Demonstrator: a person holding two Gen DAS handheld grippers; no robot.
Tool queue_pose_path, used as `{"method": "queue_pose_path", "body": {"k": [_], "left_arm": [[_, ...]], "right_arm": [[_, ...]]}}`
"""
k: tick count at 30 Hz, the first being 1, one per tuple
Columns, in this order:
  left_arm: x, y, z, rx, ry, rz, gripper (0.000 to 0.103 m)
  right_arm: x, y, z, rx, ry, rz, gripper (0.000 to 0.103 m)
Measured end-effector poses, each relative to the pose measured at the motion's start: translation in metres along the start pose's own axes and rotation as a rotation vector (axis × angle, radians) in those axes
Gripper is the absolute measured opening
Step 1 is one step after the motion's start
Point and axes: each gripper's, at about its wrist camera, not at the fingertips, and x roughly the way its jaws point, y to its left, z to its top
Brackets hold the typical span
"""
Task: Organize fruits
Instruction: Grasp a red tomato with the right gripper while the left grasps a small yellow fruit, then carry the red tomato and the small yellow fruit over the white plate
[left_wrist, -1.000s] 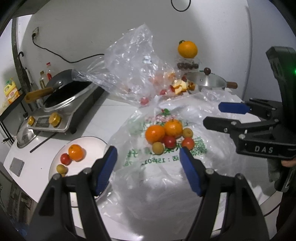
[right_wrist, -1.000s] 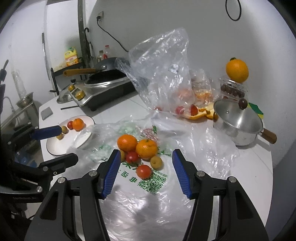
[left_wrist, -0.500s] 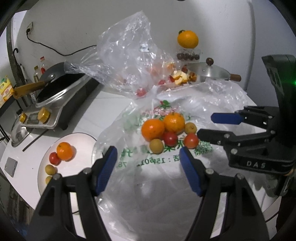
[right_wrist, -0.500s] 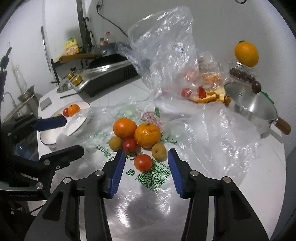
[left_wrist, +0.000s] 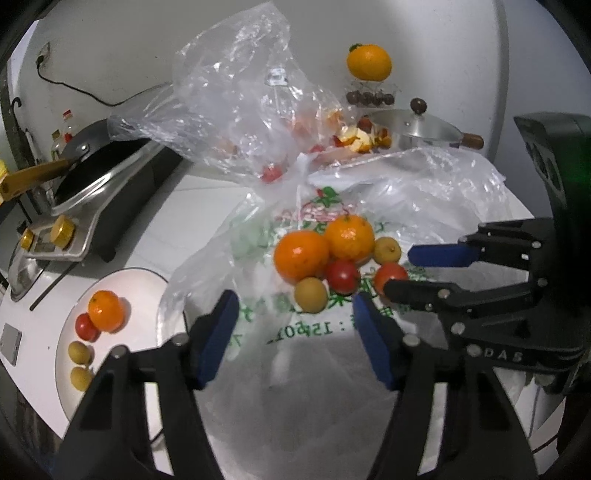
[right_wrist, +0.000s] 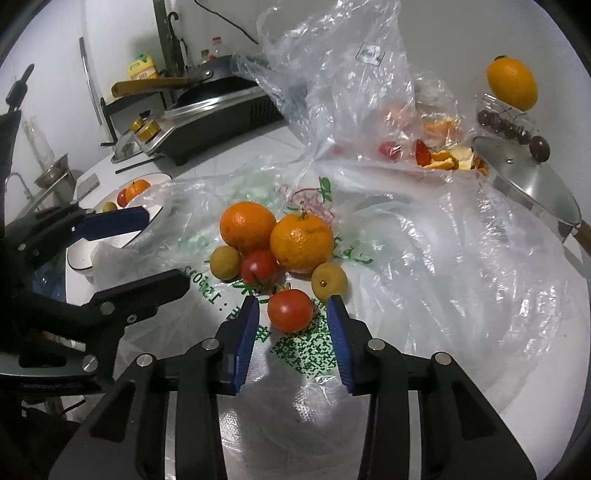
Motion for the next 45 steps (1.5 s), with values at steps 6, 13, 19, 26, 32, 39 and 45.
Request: {"method": "queue_pose_path", "body": {"k": [6, 13, 19, 26, 32, 39, 45], "left_arm": [[0.017, 0.001, 0.001, 0.011, 0.025, -0.01, 0.058], [0.036, 0.003, 0.002, 0.016, 0.055, -0.015, 0.053], [0.048, 0.002, 0.003, 0.025, 0.078, -0.023, 0.046], [0.054, 0.001, 0.002, 0.028, 0.091, -0.044, 0.032], [0.05, 0.0, 0.002, 0.031, 0.09, -0.06, 0.026], [0.035, 0.002, 0.001, 0.017, 0.062, -0.07, 0.026], [0.015, 0.003, 0.001, 0.015, 0.03, -0.075, 0.026]], "right_arm": [[0.007, -0.002, 0.0, 0.003, 0.013, 0.004, 0.04], [0.011, -0.004, 0.0, 0.008, 0.03, 0.02, 0.04], [0.012, -0.006, 0.0, 0.02, 0.036, 0.026, 0.03], [0.011, -0.006, 0.0, 0.017, 0.028, 0.026, 0.03], [0.009, -0.006, -0.001, 0.013, 0.021, 0.022, 0.03], [0.0, -0.002, 0.001, 0.01, 0.002, 0.009, 0.03], [-0.012, 0.009, 0.005, -0.005, -0.02, 0.0, 0.03]]}}
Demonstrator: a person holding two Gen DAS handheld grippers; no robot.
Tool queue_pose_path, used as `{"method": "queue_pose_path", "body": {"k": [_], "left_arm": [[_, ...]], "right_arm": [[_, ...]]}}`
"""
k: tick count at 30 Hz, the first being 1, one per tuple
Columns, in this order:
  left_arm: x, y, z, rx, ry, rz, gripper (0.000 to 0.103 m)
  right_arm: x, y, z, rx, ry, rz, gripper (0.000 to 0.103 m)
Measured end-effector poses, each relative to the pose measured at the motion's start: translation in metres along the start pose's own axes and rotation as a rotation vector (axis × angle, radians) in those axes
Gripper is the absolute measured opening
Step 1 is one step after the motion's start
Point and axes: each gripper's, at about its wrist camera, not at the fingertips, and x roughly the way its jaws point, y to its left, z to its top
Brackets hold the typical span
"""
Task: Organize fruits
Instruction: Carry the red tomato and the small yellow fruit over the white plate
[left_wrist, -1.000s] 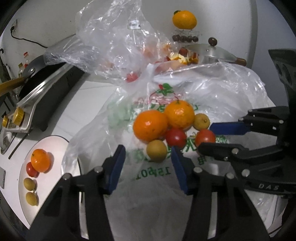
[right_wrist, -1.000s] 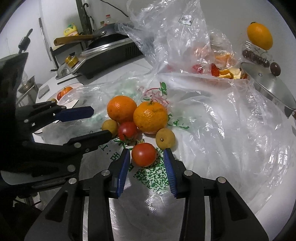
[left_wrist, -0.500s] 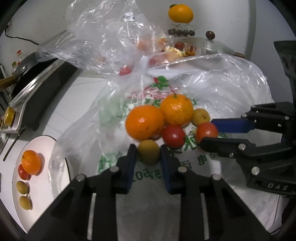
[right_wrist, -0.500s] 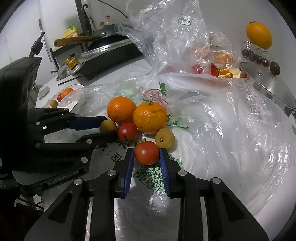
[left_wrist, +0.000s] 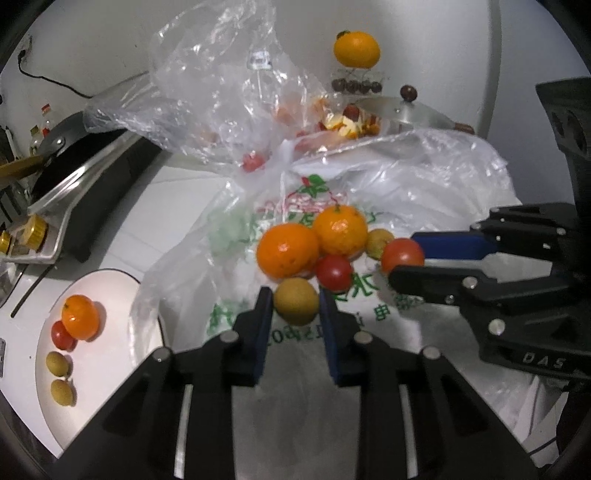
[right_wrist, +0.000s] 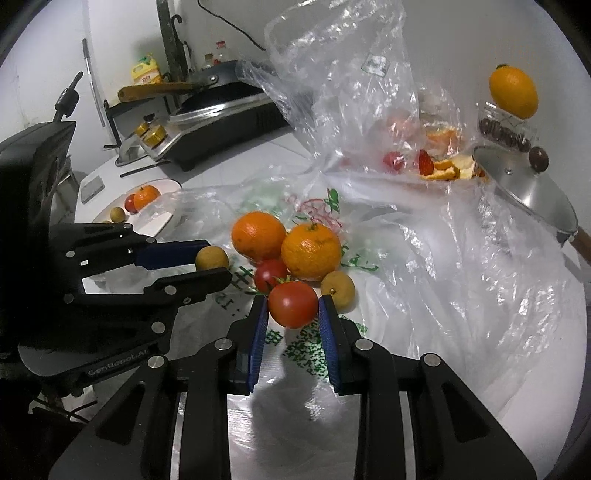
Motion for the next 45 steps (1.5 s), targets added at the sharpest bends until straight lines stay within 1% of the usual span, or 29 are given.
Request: {"method": "queue_pose_path", "body": {"k": [14, 24, 34, 45], "left_arm": [[-0.049, 0.013, -0.011, -0.024, -0.069, 0.001, 0.026], [-0.075, 0.033, -0.023, -0.057, -0.106, 0.028, 0.026], [-0.093, 0.064, -0.044, -0.104, -0.114, 0.071, 0.026], [-0.098, 0.104, -0.066, -0.167, -0.106, 0.133, 0.026]], "right_arm": [[-0.026, 0.025, 0.009, -0.033, -0.038, -0.027, 0.03], [-0.036, 0.047, 0.015, -0.069, -0.051, -0.027, 0.03], [-0.035, 0.075, 0.023, -0.111, -0.05, -0.014, 0.03], [-0.024, 0.103, 0.032, -0.155, -0.037, 0.008, 0.03]]}}
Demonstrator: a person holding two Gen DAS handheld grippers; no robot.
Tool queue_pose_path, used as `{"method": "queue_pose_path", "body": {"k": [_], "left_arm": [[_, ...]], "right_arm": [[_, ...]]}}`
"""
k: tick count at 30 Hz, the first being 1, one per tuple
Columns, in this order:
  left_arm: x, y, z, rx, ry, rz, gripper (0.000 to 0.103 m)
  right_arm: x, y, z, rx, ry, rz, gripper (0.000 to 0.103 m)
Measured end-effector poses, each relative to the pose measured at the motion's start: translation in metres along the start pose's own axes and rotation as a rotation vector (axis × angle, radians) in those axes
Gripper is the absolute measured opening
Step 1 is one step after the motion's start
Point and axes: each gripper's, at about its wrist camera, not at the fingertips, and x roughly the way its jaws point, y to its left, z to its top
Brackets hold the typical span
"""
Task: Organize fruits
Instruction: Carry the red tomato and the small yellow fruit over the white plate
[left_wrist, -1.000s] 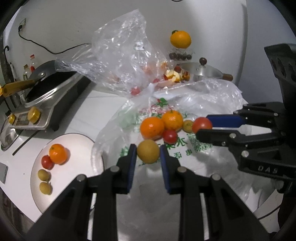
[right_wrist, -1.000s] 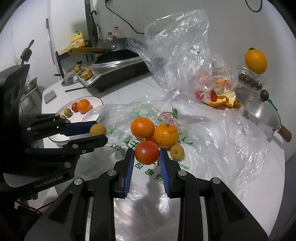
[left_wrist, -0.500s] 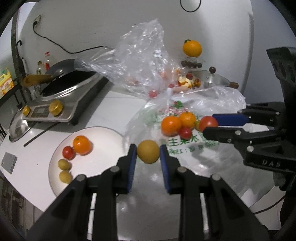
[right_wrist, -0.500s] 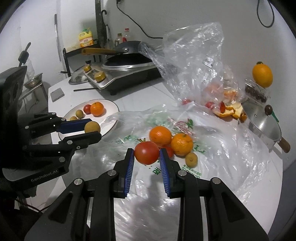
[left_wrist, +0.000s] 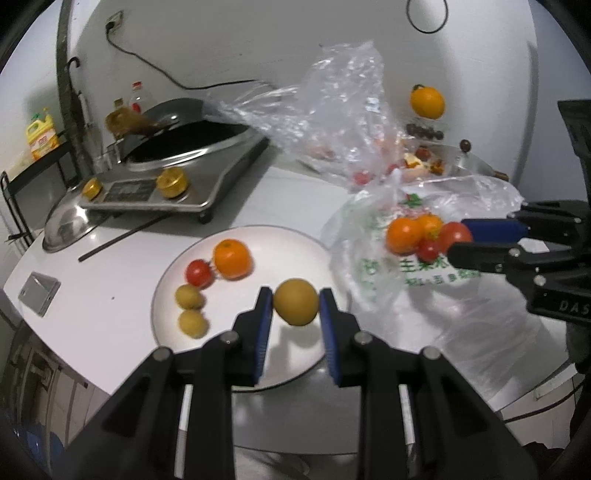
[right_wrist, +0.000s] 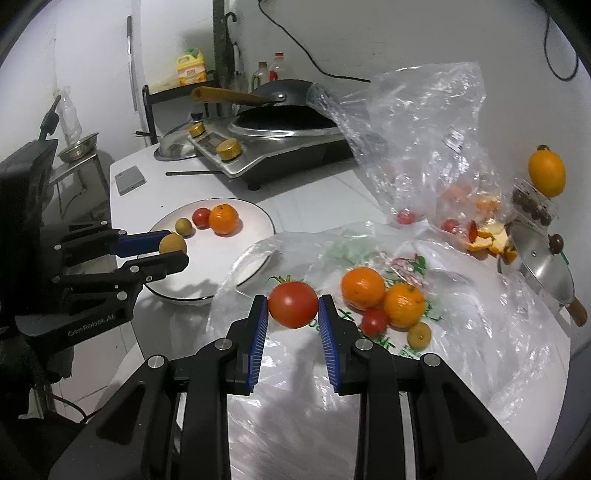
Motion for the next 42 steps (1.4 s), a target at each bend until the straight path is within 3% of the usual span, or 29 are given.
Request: {"method": "queue_pose_path", "body": {"k": [27, 42], "left_arm": [[0.035, 0.046, -0.005, -0.027, 0.028, 0.074, 0.026], [0.066, 0.051, 0.003, -0.002, 0.049, 0.108, 0.026]], "right_arm": [[0.047, 0.048, 0.029, -0.084, 0.011, 0.123, 0.03], [0.073, 0.044, 0.035, -0.078, 0.026, 0.154, 0.03]]}}
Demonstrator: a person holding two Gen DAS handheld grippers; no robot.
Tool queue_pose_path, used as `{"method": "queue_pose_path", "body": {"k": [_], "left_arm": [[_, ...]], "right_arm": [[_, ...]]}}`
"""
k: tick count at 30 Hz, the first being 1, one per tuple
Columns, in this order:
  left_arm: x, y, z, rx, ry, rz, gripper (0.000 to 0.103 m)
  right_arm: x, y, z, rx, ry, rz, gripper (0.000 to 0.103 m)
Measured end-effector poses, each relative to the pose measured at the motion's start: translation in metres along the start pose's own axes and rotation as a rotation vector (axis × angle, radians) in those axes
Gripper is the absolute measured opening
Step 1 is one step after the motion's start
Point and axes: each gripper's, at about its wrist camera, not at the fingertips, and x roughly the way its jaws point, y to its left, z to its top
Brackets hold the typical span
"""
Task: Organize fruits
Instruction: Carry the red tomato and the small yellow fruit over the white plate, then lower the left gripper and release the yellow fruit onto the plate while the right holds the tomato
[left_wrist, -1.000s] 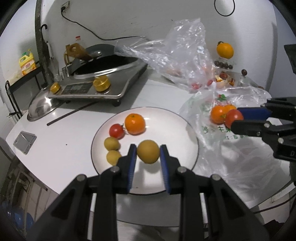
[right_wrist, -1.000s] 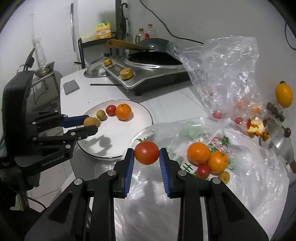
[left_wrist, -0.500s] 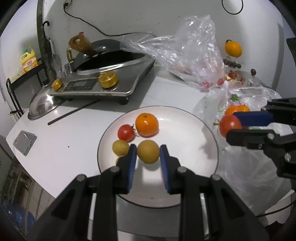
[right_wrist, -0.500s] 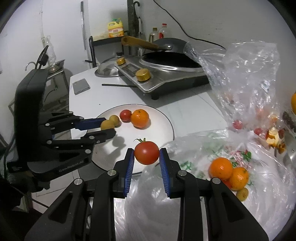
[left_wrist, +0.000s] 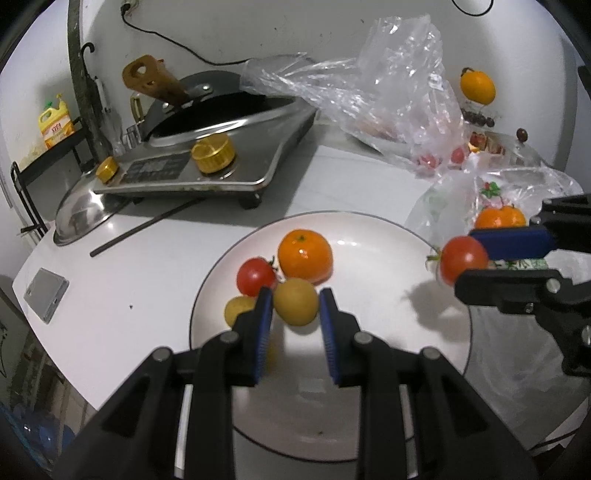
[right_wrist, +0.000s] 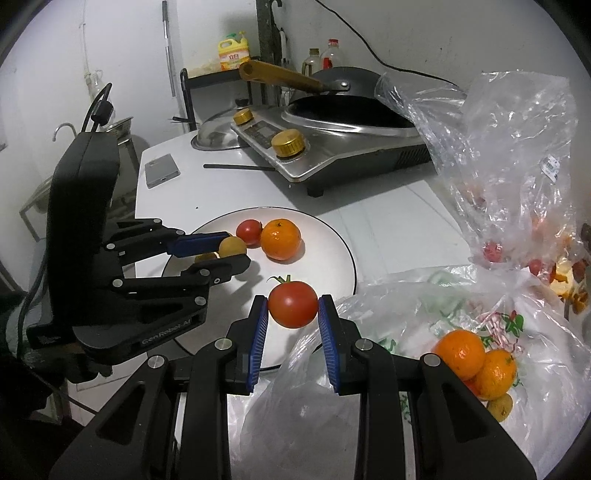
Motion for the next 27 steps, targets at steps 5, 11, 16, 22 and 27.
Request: {"method": "queue_pose_path", "body": {"k": [5, 11, 16, 22, 27], "left_arm": [[0.011, -0.001, 0.0, 0.004, 0.023, 0.018, 0.026], [0.017, 0.0, 0.0, -0.002, 0.035, 0.019, 0.028], [0.017, 0.003, 0.001, -0.023, 0.047, 0.004, 0.032], [0.004, 0.006, 0.003, -0.037, 0.022, -0.011, 0.033], [-0.013, 0.01, 0.004, -0.048, -0.011, -0.016, 0.034]], "right_arm": [[0.005, -0.003, 0.001, 0.002, 0.003, 0.007, 0.03], [0.01, -0.006, 0.001, 0.006, 0.005, 0.01, 0.03], [0.012, -0.006, 0.002, 0.003, 0.008, 0.009, 0.03], [0.015, -0.005, 0.005, 0.002, 0.011, 0.001, 0.03], [0.018, -0.003, 0.008, -0.005, 0.019, -0.008, 0.03]]}}
